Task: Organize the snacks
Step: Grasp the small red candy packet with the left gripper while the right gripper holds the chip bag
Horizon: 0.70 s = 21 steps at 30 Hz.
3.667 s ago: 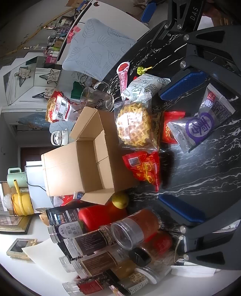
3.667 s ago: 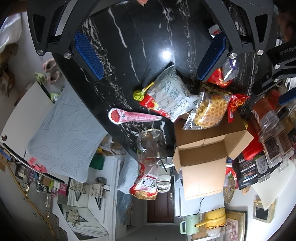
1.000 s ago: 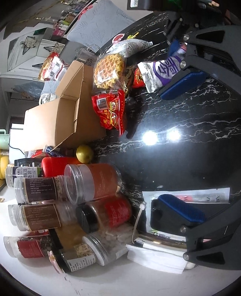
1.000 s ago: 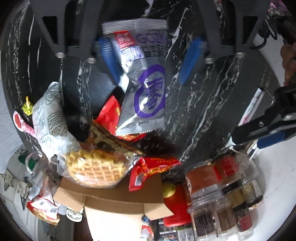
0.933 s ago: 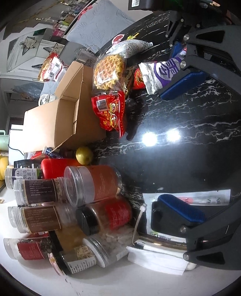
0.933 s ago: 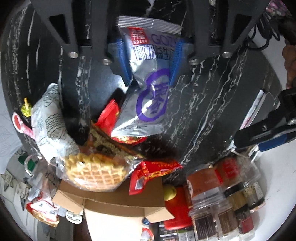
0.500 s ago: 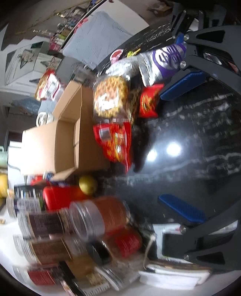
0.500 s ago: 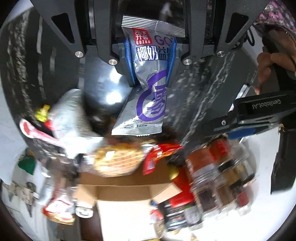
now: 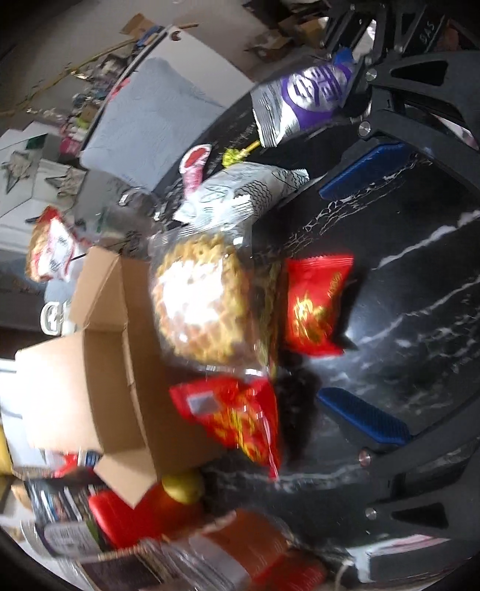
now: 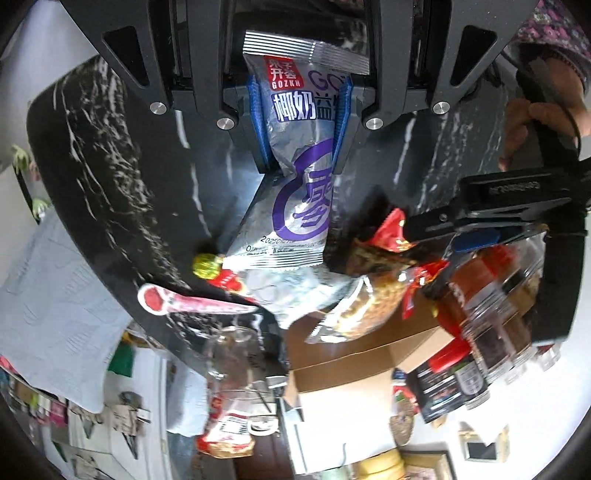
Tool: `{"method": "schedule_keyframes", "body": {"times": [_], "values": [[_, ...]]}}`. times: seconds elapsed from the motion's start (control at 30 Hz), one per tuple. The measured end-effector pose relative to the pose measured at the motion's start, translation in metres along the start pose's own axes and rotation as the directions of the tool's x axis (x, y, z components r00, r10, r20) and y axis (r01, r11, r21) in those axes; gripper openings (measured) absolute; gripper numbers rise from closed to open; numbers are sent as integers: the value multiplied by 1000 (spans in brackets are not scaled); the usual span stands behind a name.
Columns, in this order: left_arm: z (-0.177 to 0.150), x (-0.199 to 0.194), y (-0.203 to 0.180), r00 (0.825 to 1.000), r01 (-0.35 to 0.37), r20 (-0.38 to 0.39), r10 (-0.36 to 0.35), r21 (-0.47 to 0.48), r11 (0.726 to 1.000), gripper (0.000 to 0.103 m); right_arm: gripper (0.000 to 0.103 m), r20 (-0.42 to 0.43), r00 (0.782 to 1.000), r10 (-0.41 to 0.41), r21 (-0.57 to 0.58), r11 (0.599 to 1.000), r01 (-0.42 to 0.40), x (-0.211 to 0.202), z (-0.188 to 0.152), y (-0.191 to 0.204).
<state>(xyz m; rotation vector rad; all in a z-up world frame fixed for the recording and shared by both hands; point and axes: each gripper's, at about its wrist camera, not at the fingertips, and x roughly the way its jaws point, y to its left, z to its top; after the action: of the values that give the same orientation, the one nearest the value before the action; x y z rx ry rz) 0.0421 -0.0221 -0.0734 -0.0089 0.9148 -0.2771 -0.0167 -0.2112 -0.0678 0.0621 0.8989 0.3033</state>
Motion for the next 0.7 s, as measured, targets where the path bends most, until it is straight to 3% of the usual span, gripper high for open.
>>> {"method": "schedule_keyframes", "body": {"times": [0.27, 0.47, 0.57, 0.63, 0.7], "values": [[1, 33, 8, 997, 20, -75, -21, -5, 1000, 103, 31, 0, 1000, -21, 27, 999, 21, -1, -4, -9], [-1, 37, 11, 998, -9, -56, 9, -4, 1000, 99, 31, -4, 1000, -19, 27, 999, 20, 1, -3, -10], [-3, 36, 9, 999, -38, -25, 39, 17, 999, 86, 31, -6, 1000, -19, 24, 1000, 19, 2, -2, -9], [-5, 34, 14, 999, -32, -13, 32, 20, 999, 70, 31, -10, 1000, -18, 23, 1000, 18, 3, -2, -8], [-5, 31, 14, 1000, -14, -1, 14, 14, 1000, 65, 31, -12, 1000, -13, 25, 1000, 14, 3, -2, -7]]}}
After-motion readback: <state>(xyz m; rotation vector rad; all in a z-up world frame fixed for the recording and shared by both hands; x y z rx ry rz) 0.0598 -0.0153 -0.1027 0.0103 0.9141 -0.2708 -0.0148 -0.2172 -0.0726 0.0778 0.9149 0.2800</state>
